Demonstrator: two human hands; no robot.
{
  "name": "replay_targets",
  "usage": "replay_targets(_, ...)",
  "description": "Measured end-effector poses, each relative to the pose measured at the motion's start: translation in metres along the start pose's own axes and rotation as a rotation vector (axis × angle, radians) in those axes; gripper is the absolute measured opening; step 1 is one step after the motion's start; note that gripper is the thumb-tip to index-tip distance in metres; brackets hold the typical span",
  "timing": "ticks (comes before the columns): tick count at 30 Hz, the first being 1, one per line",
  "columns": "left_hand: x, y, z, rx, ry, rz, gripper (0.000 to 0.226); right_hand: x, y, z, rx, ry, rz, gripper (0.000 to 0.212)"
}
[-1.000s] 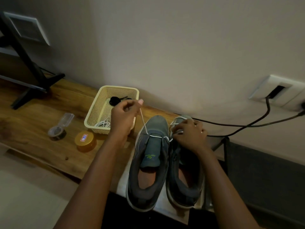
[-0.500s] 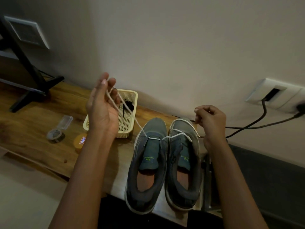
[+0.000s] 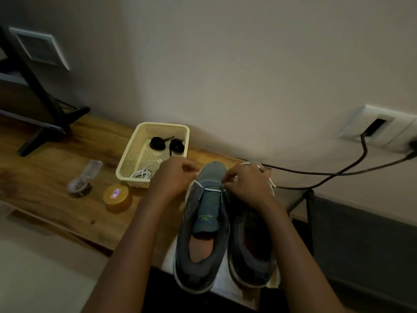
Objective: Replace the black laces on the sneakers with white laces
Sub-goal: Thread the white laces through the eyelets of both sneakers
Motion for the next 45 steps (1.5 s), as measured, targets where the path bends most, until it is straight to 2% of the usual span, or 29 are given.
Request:
replay_targets(3,0.018,-0.023,0.004,0.125,0.104,0.170,0.020,0.005,-0.008,-0.003,0.036,0.012,-0.100,0.020)
replay_targets(9,0.014,-0.026,0.003,0.021,0.106,0.187,0.008,0.005,-0.012,-0.003,0.031,-0.001,-0.075,0.022)
replay_targets(15,0.019,-0.026,0.003,0.004,0.165,-0.046,0.017,0.004,-0.010,-0.005,0.047,-0.014,-0.076,0.021)
replay_targets(18,0.021,-0.023,0.004,0.009,0.190,-0.055,0.020,0.003,-0.009,-0.005,0.040,-0.019,-0.069,0.017)
replay_targets(21,0.016,-0.012,0.004,-0.066,0.162,-0.081,0.022,0.002,0.002,-0.004,-0.040,-0.027,-0.049,0.009)
replay_targets(23,0.009,0.003,0.002,-0.152,0.129,-0.053,0.014,-0.007,0.016,-0.003,-0.089,-0.084,0.078,0.015)
replay_targets(25,0.004,0.019,-0.002,-0.230,0.087,-0.038,0.018,-0.017,0.032,-0.004,-0.129,-0.126,0.293,0.020)
replay_targets(28,-0.008,0.044,-0.015,-0.288,0.014,-0.098,0.022,-0.013,0.065,-0.020,-0.226,-0.076,0.673,0.017)
replay_targets(30,-0.023,0.061,-0.026,-0.307,-0.063,-0.134,0.022,-0.003,0.088,-0.035,-0.274,-0.025,0.830,0.006)
replay_targets(36,-0.091,0.118,-0.073,-0.320,-0.310,-0.216,0.018,0.027,0.145,-0.066,-0.426,0.043,1.014,0.010)
replay_targets(45,-0.161,0.180,-0.140,-0.352,-0.515,-0.267,0.013,0.075,0.203,-0.111,-0.437,0.051,1.194,0.009)
Point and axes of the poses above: each hand's wrist, its own z-axis towards the middle knuckle, its own y-axis out of the back of the hand, x = y × z, the point moved 5 cm from there along z, towards the middle knuckle, and after that the axes turned 3 degrees about y, right-handed, at the moved point
